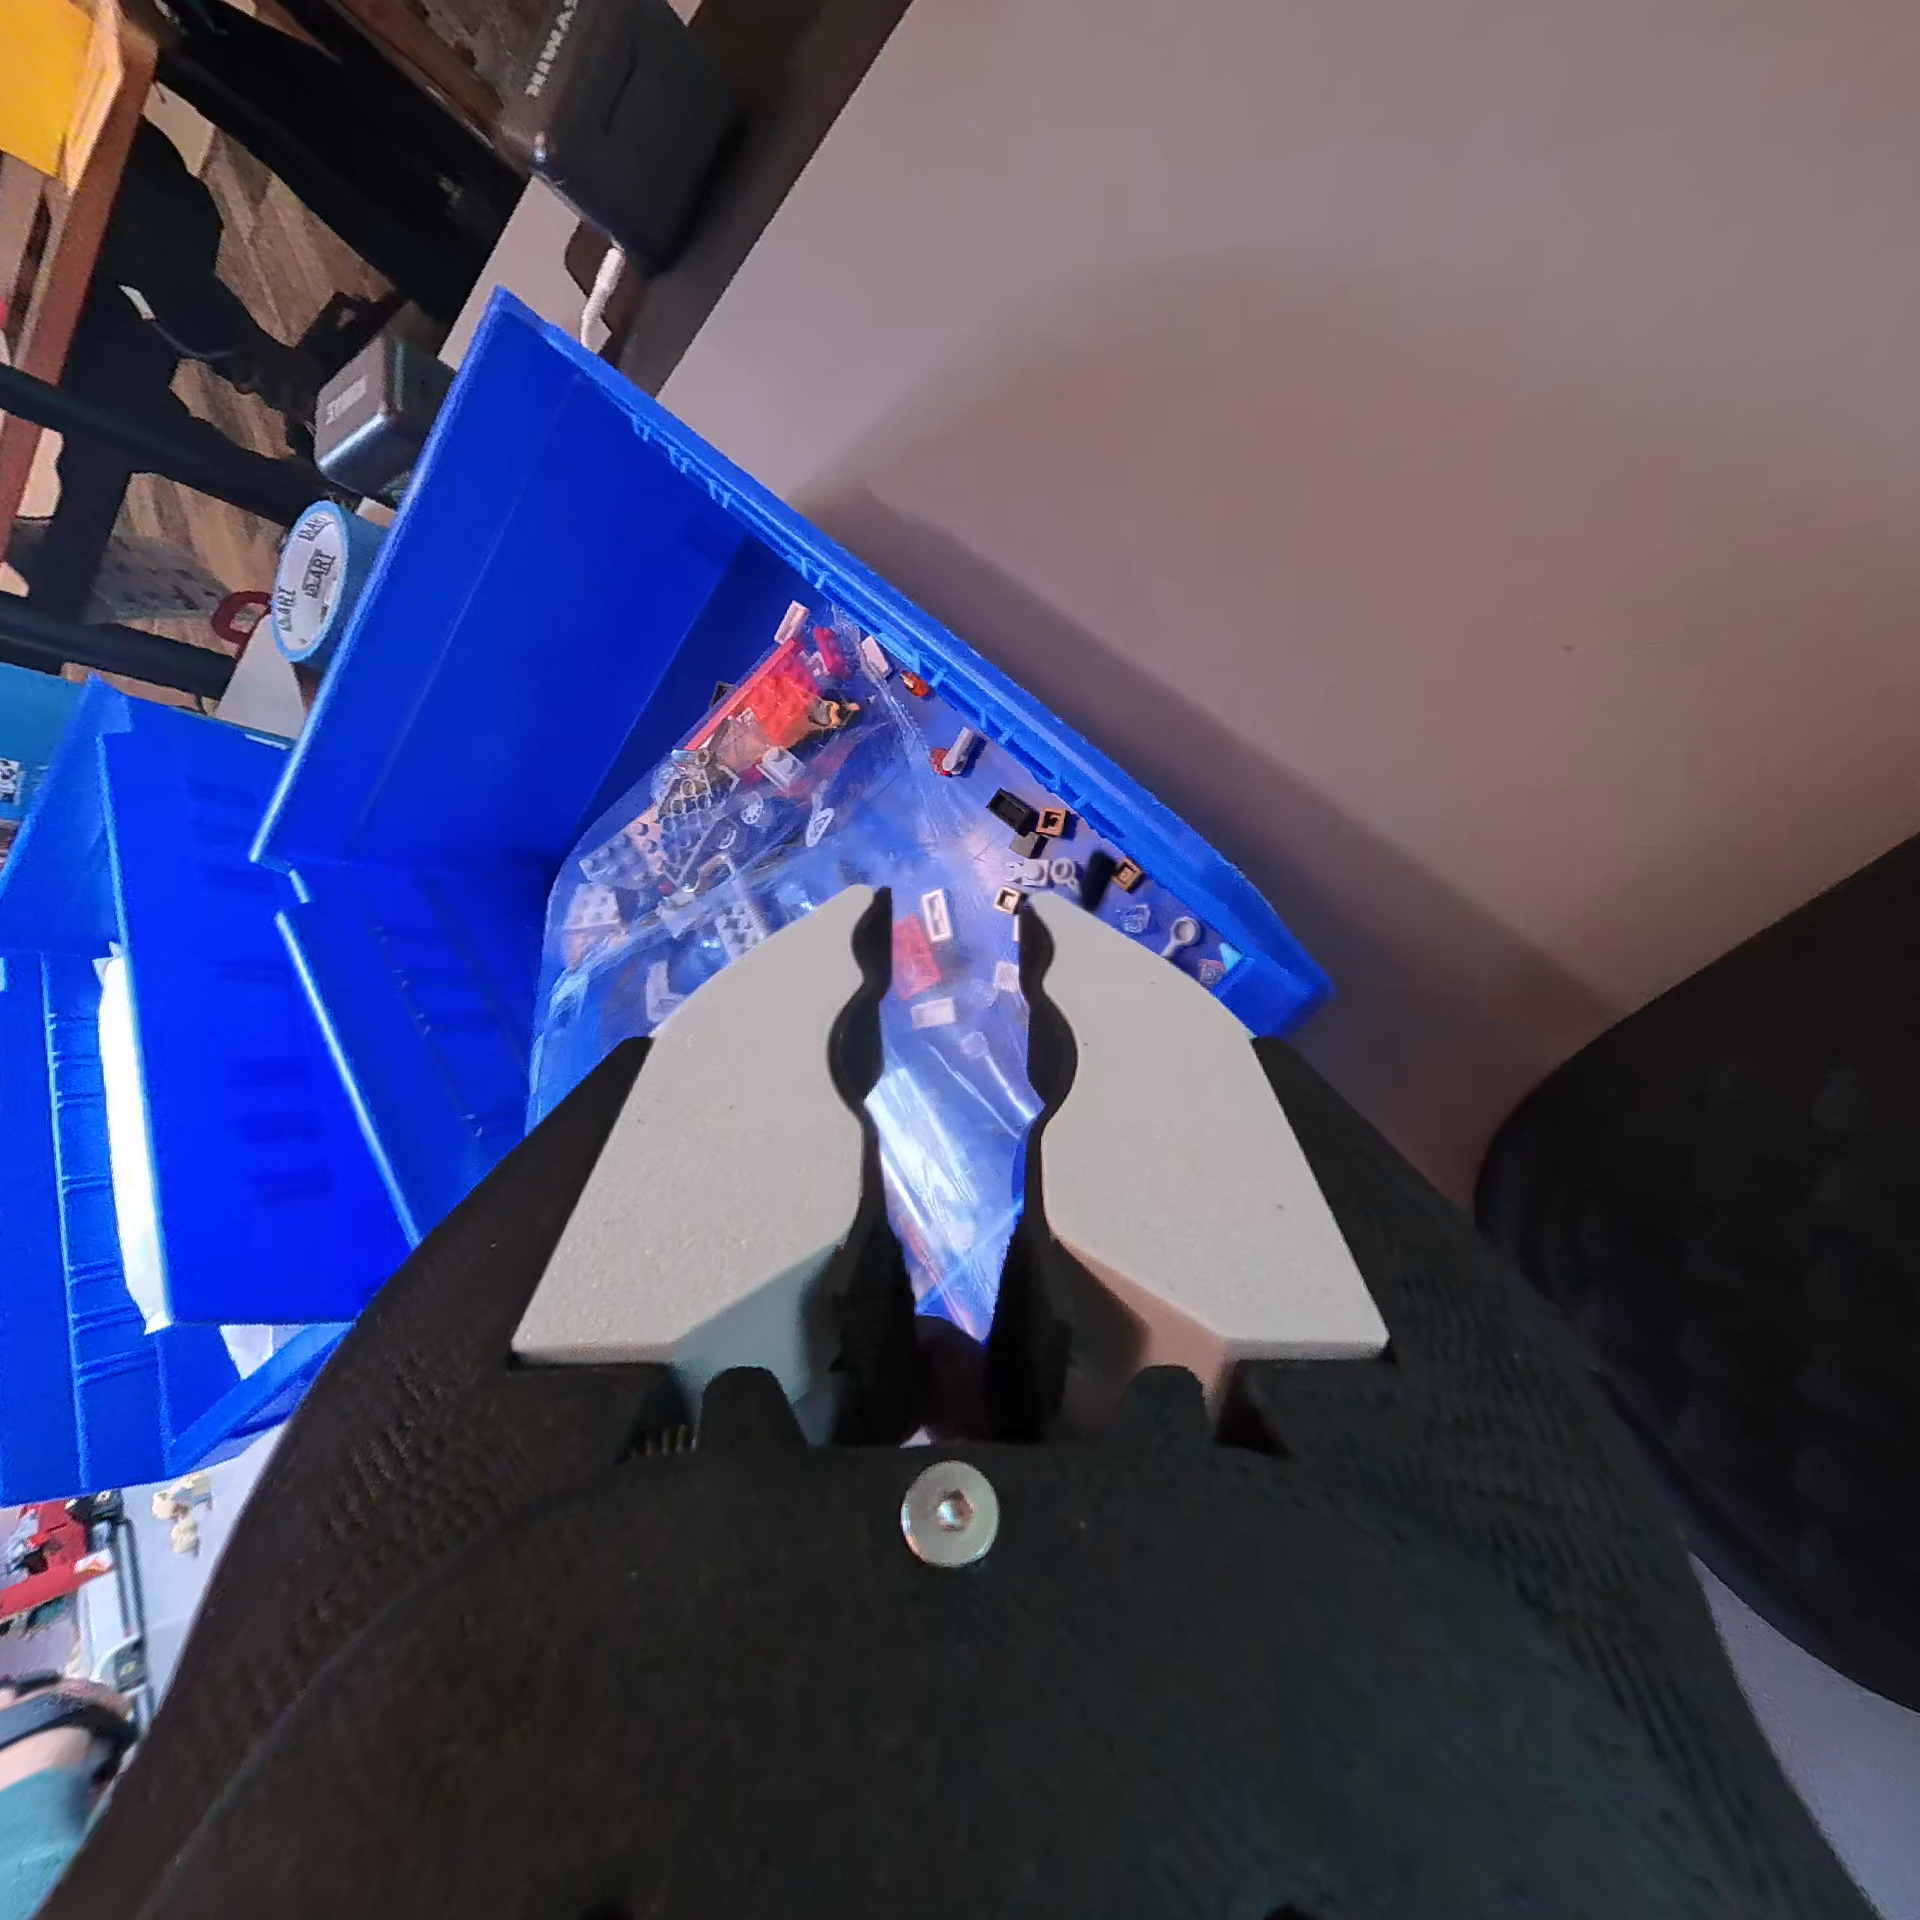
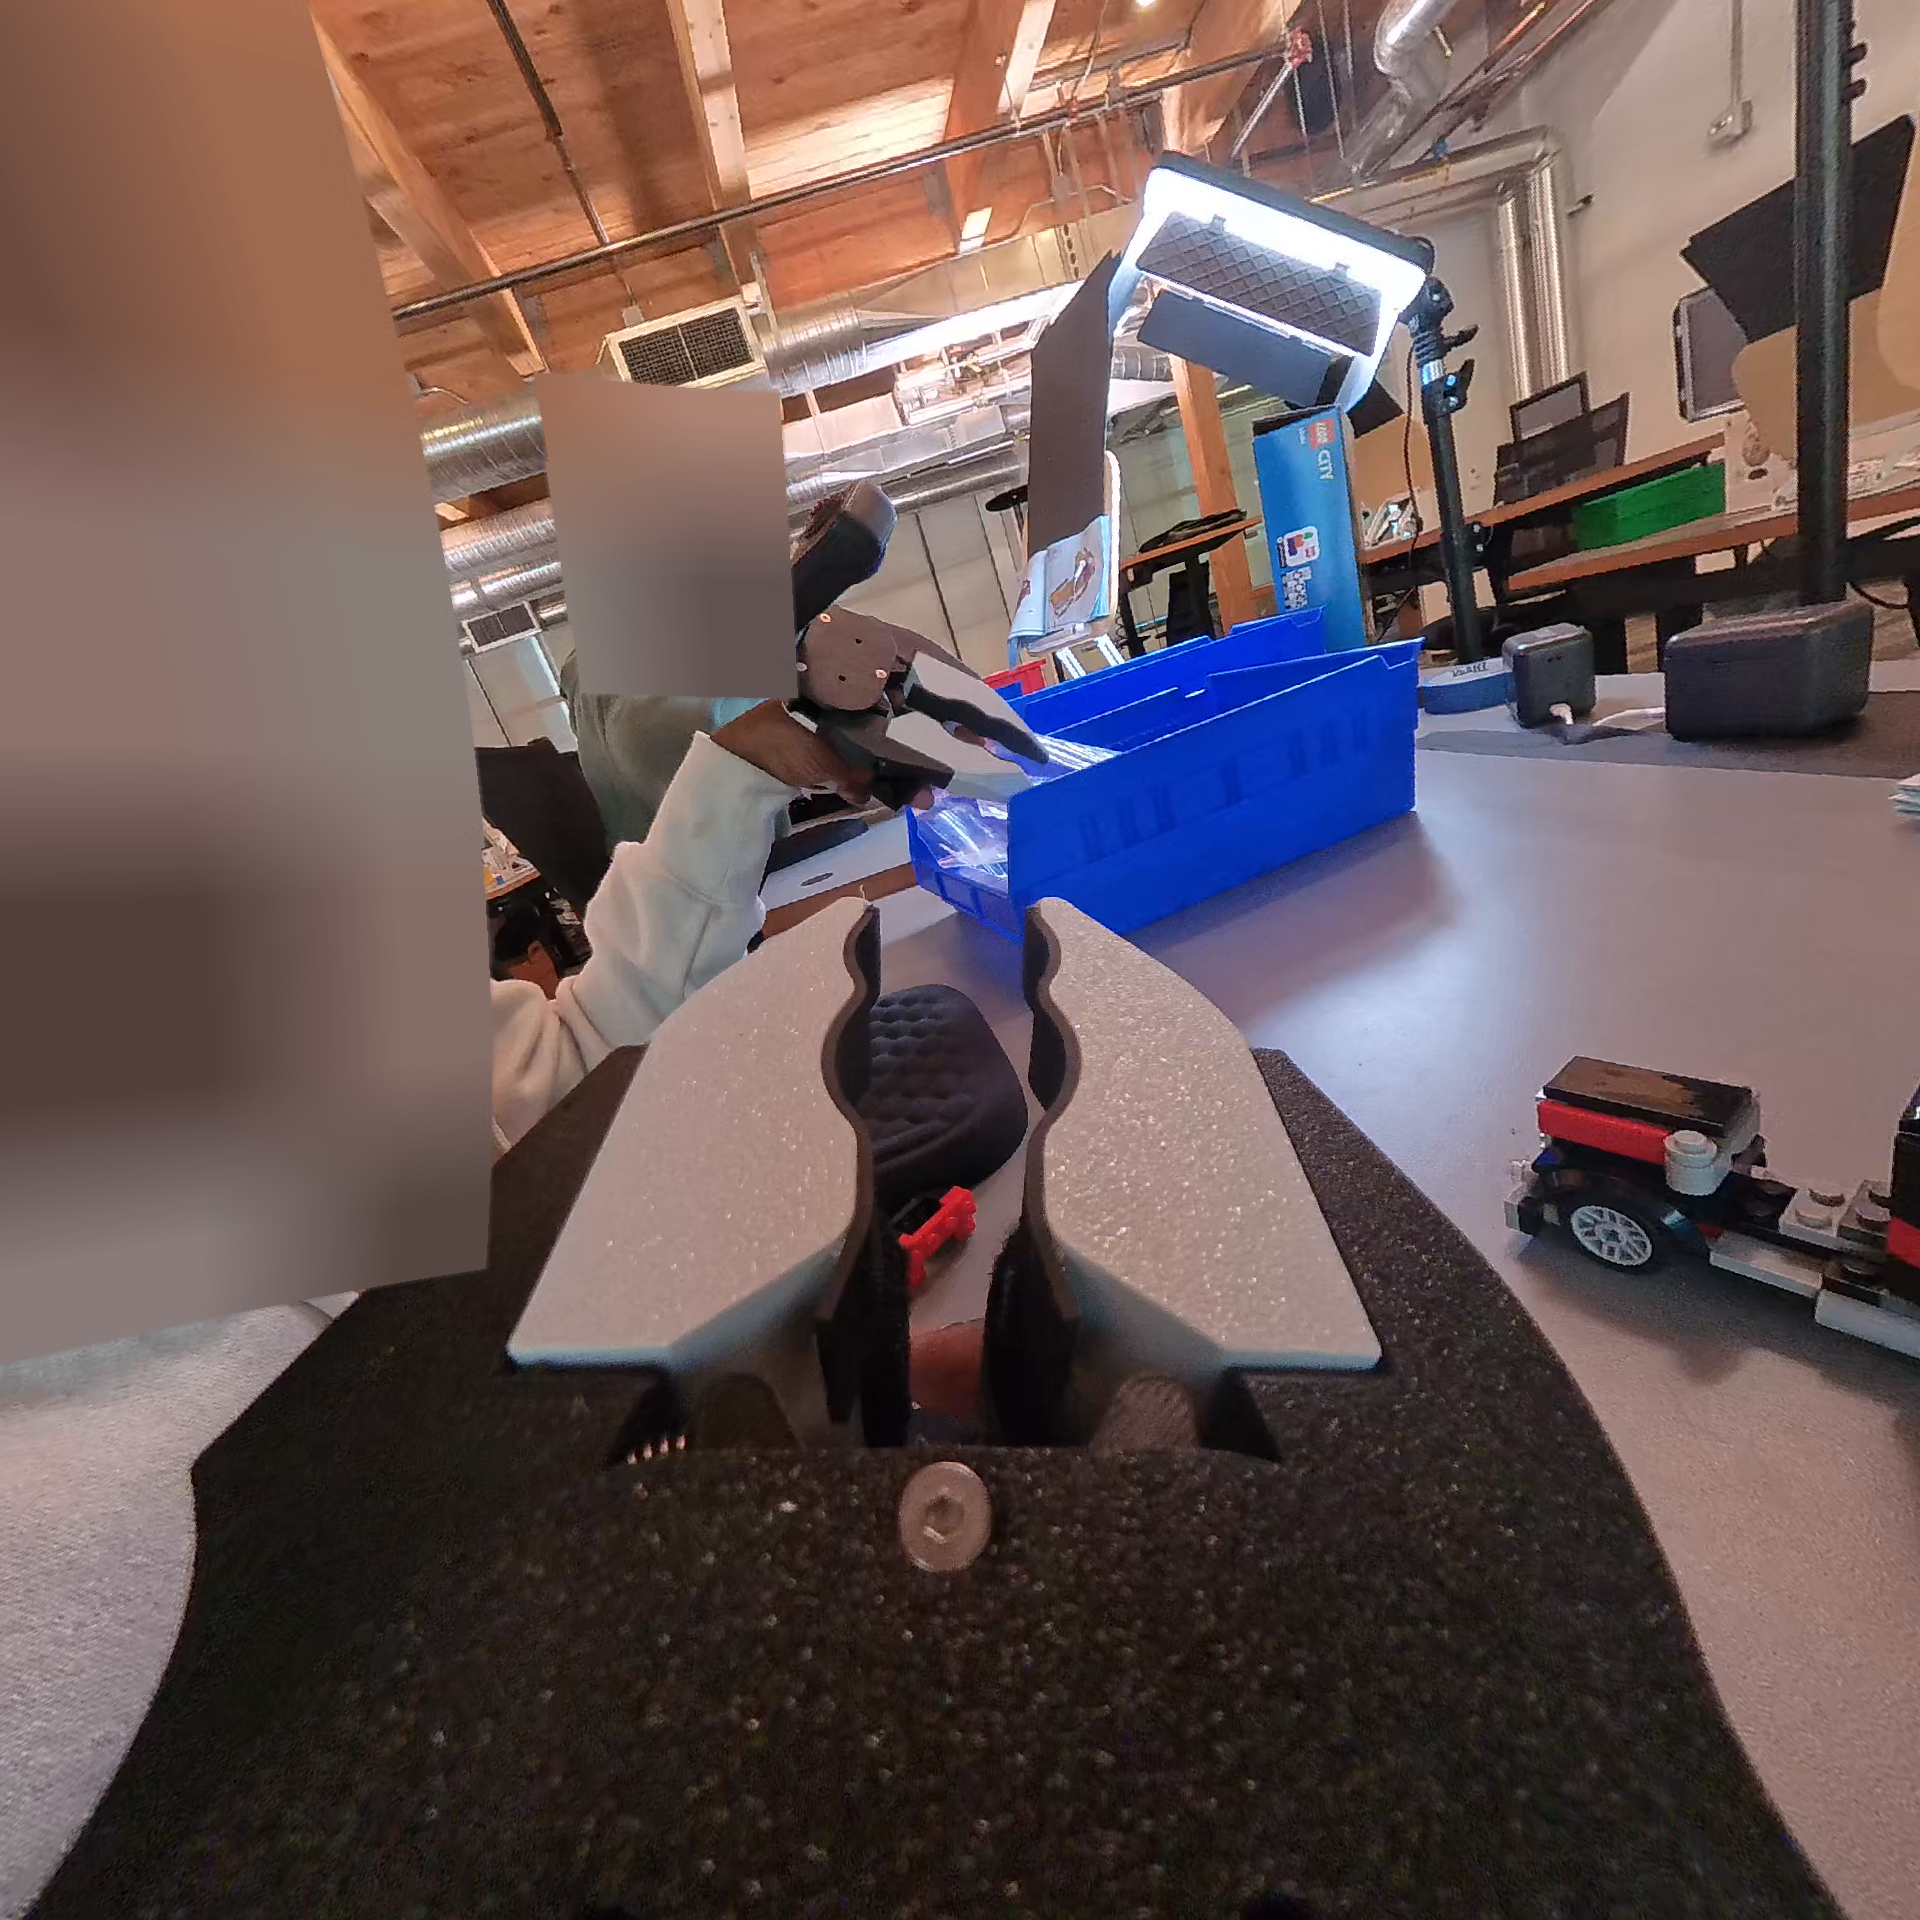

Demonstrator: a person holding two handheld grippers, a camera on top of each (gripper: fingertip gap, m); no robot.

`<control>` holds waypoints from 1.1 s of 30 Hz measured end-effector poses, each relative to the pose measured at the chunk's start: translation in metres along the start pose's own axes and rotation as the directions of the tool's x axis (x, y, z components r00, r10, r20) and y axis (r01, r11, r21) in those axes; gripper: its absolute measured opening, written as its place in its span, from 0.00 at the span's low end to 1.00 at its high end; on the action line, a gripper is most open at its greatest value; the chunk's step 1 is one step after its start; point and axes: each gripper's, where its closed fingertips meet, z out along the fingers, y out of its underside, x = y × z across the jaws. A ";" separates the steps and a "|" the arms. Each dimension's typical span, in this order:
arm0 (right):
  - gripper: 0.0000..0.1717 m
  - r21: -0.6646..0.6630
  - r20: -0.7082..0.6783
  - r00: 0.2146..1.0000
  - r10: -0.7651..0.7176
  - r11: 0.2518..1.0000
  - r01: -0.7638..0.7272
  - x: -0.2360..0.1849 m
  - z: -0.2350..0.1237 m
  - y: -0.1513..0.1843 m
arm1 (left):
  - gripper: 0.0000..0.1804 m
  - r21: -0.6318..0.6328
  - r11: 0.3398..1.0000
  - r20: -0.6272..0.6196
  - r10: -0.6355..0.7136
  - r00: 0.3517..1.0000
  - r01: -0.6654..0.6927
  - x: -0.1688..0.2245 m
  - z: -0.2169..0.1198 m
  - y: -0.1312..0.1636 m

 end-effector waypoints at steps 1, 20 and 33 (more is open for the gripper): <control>0.15 -0.001 0.000 1.000 0.000 1.000 0.000 0.000 0.000 0.000 | 0.13 0.005 1.000 0.004 -0.002 1.000 0.002 -0.001 -0.001 -0.001; 0.15 0.006 0.003 1.000 -0.008 1.000 0.008 -0.001 -0.001 0.000 | 0.24 0.284 0.954 -0.623 0.261 0.737 -0.097 0.234 0.016 -0.105; 0.28 -0.115 -0.095 0.880 -0.465 0.883 0.455 -0.010 0.007 0.005 | 0.09 0.808 0.536 -0.197 0.636 0.746 -0.243 0.229 -0.034 -0.145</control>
